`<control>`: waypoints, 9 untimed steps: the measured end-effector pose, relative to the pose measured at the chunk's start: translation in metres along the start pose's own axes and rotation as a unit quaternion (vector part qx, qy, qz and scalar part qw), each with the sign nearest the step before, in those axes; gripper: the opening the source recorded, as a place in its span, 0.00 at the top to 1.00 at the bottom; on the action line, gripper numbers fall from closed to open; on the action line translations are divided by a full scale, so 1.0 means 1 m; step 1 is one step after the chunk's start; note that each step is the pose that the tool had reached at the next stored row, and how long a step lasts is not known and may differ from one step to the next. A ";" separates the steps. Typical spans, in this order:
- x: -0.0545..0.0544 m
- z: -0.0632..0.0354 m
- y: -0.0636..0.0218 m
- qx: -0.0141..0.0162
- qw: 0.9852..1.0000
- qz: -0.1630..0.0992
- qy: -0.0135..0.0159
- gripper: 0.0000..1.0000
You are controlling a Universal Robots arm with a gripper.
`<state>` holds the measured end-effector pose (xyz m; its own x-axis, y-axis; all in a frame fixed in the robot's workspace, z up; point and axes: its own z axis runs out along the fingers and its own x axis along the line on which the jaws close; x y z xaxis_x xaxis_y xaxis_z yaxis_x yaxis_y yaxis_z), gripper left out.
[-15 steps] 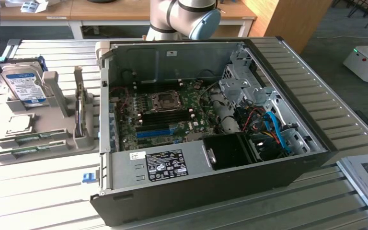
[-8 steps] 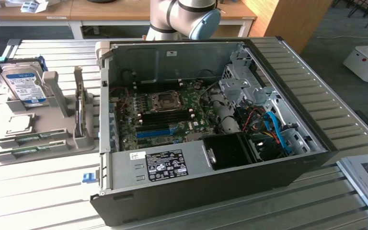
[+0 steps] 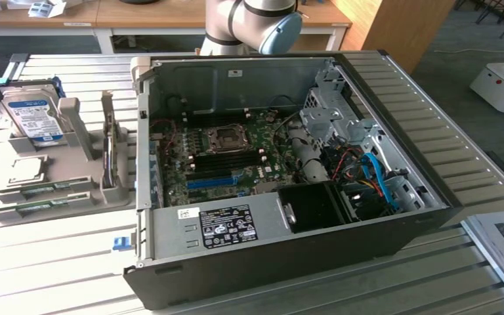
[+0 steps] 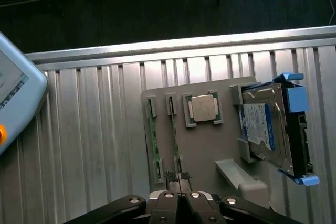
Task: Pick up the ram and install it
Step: 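Pick up the ram and move it above insertion slot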
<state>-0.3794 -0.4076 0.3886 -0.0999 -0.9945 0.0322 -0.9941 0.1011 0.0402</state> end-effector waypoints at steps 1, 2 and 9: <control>0.000 0.0000 0.0000 0.000 1.000 -0.005 0.000 0.90; 0.000 0.0000 0.0000 0.000 1.000 -0.011 0.000 0.90; 0.000 0.0000 0.0000 0.002 0.999 -0.048 0.002 0.90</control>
<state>-0.3794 -0.4076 0.3886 -0.0036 -0.9995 0.0322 -0.9992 0.0049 0.0403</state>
